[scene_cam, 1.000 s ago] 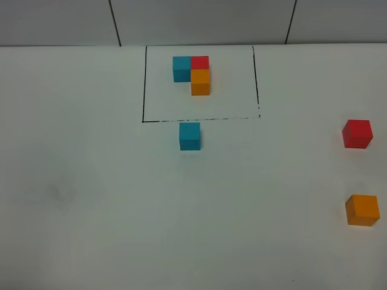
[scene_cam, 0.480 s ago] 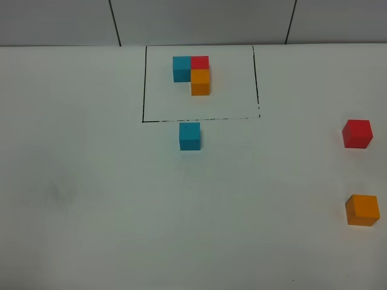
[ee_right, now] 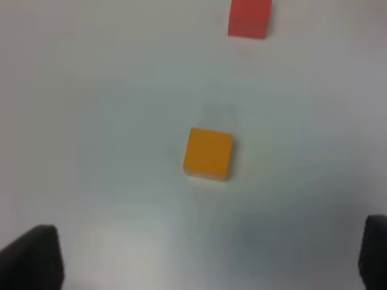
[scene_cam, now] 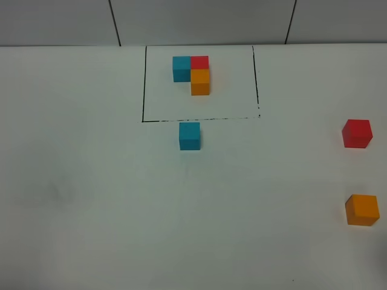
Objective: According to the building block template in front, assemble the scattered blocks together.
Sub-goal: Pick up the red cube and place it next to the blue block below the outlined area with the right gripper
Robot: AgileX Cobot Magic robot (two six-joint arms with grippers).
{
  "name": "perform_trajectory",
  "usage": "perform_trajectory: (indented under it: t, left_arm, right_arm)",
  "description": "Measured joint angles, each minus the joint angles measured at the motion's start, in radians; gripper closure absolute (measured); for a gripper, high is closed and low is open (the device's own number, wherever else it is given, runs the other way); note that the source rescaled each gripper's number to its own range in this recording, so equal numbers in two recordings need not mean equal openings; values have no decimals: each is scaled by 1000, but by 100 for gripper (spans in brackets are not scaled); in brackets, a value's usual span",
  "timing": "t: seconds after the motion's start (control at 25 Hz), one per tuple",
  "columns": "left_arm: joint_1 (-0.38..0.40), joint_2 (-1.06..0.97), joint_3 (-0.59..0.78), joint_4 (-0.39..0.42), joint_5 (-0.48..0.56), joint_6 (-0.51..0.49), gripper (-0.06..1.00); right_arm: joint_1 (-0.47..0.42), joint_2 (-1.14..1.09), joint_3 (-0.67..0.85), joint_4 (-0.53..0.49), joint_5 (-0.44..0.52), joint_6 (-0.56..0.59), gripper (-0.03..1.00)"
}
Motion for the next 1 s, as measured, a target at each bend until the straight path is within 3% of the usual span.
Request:
perform_trajectory:
  t: [0.32, 0.52, 1.0]
  left_arm:
    - [0, 0, 0, 0, 0, -1, 32]
    - [0, 0, 0, 0, 0, -1, 32]
    - [0, 0, 0, 0, 0, -1, 32]
  right_arm:
    - [0, 577, -155, 2, -249, -55, -3]
    - [0, 833, -280, 60, -308, -104, -3]
    - [0, 1084, -384, 73, -429, -131, -3]
